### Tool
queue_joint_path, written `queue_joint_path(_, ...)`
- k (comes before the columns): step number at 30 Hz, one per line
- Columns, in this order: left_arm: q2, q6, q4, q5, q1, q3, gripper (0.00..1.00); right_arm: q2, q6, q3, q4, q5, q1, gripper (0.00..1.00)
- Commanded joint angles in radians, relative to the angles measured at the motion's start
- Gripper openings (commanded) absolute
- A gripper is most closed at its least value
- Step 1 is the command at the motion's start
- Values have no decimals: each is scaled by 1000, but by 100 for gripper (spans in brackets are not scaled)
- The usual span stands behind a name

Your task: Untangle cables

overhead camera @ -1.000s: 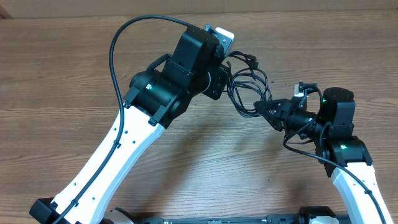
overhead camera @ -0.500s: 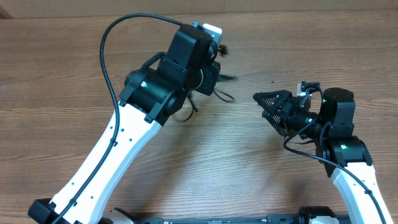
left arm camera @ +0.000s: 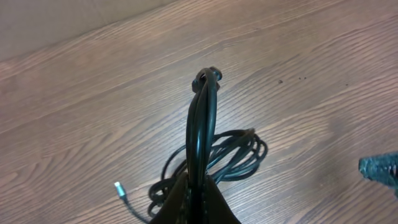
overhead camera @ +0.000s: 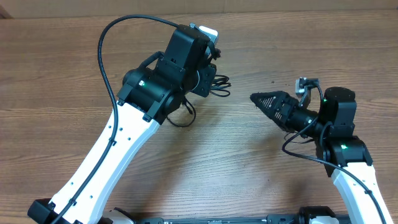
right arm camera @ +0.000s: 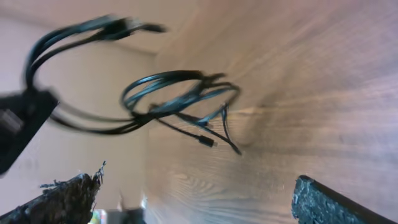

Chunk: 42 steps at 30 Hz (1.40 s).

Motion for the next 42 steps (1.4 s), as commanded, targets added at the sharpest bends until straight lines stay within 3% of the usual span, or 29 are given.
queue_joint_path(1, -29, 20, 0, 21, 4, 7, 4, -5, -269, 13, 20, -100, 1, 100)
queue_joint_path(6, -29, 163, -23, 225, 3, 7, 4, -5, -614, 13, 21, -116, 7, 100)
queue_joint_path(11, -29, 185, -28, 305, 3, 7, 4, -5, -827, 13, 35, -116, 26, 100)
queue_joint_path(21, -29, 185, -18, 505, 3, 7, 4, -4, -1022, 13, 45, -113, 26, 100)
queue_joint_path(28, -29, 185, 3, 599, 3, 7, 4, -4, -1021, 13, 10, -117, 26, 100)
queue_joint_path(34, -29, 185, 47, 653, 3, 7, 4, -4, -1017, 13, -84, -143, 26, 78)
queue_joint_path(40, -29, 185, 47, 653, 3, 7, 4, -4, -1017, 13, -143, -143, 26, 29)
queue_joint_path(42, -29, 185, 47, 645, 3, 7, 4, -4, -985, 13, -174, -143, 26, 20)
